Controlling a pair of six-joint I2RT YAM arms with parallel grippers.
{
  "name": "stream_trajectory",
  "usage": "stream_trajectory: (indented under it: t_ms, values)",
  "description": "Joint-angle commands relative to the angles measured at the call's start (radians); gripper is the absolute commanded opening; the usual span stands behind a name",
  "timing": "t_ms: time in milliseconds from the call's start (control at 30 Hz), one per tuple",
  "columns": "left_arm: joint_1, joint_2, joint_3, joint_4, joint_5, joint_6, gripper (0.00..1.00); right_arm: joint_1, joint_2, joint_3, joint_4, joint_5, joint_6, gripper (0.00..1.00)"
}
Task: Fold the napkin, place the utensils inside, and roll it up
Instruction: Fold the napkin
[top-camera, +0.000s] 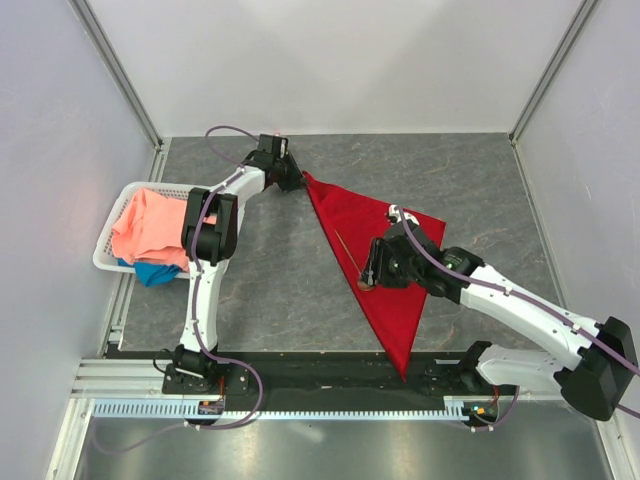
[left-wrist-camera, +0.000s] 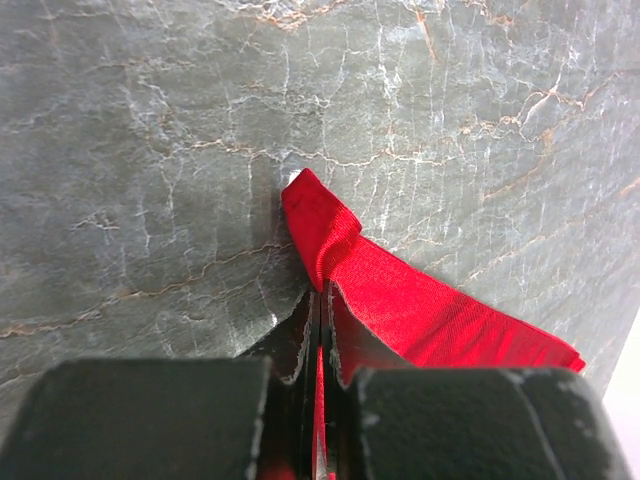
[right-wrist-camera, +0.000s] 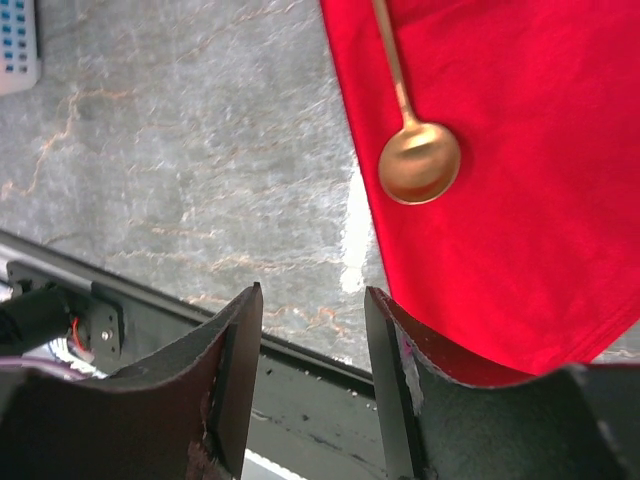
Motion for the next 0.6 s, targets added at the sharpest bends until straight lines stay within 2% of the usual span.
stream_trajectory:
  t_ms: [0,33,367,567]
  values:
    - [0.004,-0.036,-0.089,0.089,0.056,0.023,0.02,-0.031,-0.013,-0.007,-0.011,0.064,0.001,0.54]
    - [0.009,-0.051,-0.123,0.171,0.067,0.018,0.02,-0.041,-0.007,-0.010,-0.011,0.067,-0.002,0.54]
    - [0.009,-0.228,-0.478,0.620,0.214,-0.034,0.02,-0.179,0.048,-0.022,0.023,0.079,-0.097,0.54]
    - [-0.020,-0.289,-0.539,0.724,0.265,-0.046,0.02,-0.185,0.061,-0.036,0.037,0.076,-0.109,0.54]
